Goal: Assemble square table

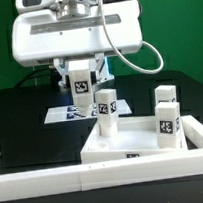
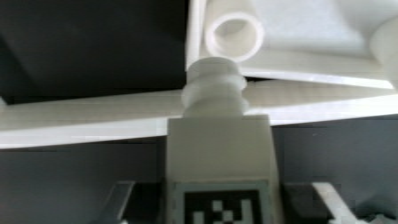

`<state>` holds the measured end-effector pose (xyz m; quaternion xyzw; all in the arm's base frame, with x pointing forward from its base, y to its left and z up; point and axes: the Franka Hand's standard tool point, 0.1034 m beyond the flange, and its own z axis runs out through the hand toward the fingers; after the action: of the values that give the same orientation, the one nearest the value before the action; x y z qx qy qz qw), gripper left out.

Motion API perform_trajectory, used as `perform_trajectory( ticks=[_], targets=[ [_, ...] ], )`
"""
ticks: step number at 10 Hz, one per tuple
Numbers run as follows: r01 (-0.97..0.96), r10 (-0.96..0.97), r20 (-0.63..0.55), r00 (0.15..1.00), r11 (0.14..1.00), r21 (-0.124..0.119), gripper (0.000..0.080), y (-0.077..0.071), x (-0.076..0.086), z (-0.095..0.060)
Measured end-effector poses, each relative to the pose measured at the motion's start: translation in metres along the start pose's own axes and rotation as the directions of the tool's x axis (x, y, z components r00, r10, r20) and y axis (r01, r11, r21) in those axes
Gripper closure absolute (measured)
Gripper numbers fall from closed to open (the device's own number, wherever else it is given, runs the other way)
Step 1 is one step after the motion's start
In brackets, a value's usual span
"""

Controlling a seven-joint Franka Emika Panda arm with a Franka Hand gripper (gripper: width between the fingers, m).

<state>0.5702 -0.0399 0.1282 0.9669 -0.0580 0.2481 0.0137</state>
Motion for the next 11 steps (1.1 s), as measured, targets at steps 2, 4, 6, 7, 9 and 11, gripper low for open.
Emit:
perform_trajectory(
  ticks=[2, 4, 6, 7, 9, 11],
  targets=[
    [0.001, -0.001, -0.003, 1.000, 1.000, -0.005, 0.0512, 0.002, -0.002, 0.001],
    [0.026, -0.032, -0.095, 0.995, 0.997, -0.069, 0.0512, 0.015, -0.009, 0.005],
    [0.015, -0.019, -0.078, 0.997, 0.999, -0.046, 0.0512, 0.003, -0.009, 0.009],
    [0.012, -0.014, -0.071, 0.997, 0.999, -0.029, 0.0512, -0.009, -0.011, 0.014],
    [0.014, -0.014, -0.084, 0.996, 1.000, 0.001, 0.0512, -0.034, -0.003, 0.025],
    [0.043, -0.042, -0.066, 0.997, 0.999, 0.014, 0.0512, -0.038, -0.005, 0.036]
  ],
)
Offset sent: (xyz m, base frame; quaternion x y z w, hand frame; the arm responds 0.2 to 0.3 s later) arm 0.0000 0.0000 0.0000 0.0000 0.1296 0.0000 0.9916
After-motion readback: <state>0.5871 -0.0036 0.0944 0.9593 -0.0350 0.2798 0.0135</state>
